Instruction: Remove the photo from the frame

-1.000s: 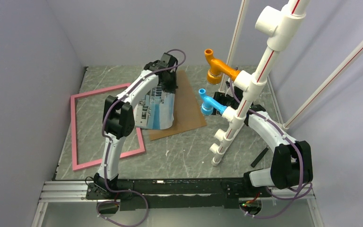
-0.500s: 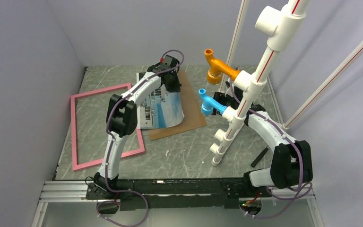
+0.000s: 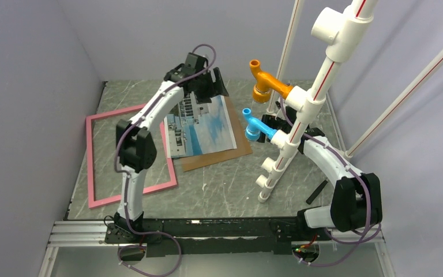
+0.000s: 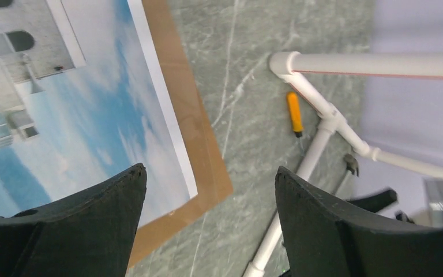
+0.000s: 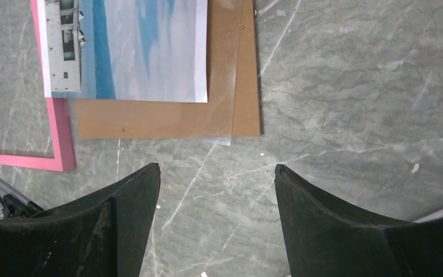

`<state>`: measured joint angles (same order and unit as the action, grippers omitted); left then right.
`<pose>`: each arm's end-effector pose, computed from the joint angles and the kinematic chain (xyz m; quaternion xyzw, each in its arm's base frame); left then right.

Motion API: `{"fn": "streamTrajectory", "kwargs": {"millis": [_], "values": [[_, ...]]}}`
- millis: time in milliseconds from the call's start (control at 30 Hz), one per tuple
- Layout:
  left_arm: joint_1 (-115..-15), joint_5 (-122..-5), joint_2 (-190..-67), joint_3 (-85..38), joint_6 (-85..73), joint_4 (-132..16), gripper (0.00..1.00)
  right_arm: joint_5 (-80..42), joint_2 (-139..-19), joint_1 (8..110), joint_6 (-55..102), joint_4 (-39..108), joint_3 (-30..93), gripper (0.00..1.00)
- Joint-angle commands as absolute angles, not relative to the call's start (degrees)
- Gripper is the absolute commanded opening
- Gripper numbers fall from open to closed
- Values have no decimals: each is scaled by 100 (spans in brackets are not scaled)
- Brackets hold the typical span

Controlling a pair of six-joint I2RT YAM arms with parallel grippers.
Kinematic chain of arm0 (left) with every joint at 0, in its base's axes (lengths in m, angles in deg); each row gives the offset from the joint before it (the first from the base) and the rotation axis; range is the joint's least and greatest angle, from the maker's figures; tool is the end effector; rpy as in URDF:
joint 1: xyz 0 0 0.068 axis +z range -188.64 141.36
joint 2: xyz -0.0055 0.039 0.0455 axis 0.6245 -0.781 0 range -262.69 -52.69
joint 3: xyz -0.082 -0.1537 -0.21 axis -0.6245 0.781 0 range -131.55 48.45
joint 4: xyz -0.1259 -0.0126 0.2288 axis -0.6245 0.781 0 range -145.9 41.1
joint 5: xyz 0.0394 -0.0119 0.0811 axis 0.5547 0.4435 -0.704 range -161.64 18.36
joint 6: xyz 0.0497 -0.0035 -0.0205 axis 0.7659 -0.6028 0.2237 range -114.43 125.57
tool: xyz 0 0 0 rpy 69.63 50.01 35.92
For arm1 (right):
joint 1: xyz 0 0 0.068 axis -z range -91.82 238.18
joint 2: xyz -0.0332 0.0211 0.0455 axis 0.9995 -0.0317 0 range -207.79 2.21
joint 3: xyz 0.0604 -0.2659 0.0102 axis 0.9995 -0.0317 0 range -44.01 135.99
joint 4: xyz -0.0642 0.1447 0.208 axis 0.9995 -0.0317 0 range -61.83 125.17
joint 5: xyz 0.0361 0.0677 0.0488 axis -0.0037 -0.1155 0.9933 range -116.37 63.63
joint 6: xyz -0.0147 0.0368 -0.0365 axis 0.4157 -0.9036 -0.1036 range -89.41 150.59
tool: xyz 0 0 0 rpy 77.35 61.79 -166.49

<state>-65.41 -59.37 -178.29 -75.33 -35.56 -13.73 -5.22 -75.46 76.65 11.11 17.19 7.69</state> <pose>0.4420 -0.2314 0.3049 -0.0730 0.9132 -0.2986 0.2674 0.2790 0.0700 0.2438 -0.0089 0.9075 0.2655 0.3254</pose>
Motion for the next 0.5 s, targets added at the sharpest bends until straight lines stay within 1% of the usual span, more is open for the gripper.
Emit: {"fn": "streamTrajectory", "kwargs": {"millis": [0, 167, 200, 233, 267, 333, 467], "values": [[-6381, -5519, -16277, -6961, -2964, -1431, 84, -753, -7035, 7694, 1190, 1577, 767, 75], [-5945, -5354, -14509, -4840, -2300, -1698, 86, -609, -6781, 7685, 1195, 1467, 701, 75], [-5865, -5484, -14206, -4257, -2159, -1745, 86, -528, -6748, 7682, 1172, 1547, 656, 75], [-5789, -5707, -13956, -4000, -2025, -1756, 88, -449, -6736, 7678, 1148, 1582, 623, 75], [-5721, -5976, -13726, -3493, -1877, -1739, 89, -380, -6732, 7679, 1117, 1611, 604, 75], [-5554, -6317, -13440, -2850, -1722, -1688, 91, -239, -6733, 7652, 1068, 1616, 599, 75], [-5243, -6096, -13224, -1701, -1685, -2047, 92, -209, -6605, 7597, 1013, 1607, 538, 75]]}}
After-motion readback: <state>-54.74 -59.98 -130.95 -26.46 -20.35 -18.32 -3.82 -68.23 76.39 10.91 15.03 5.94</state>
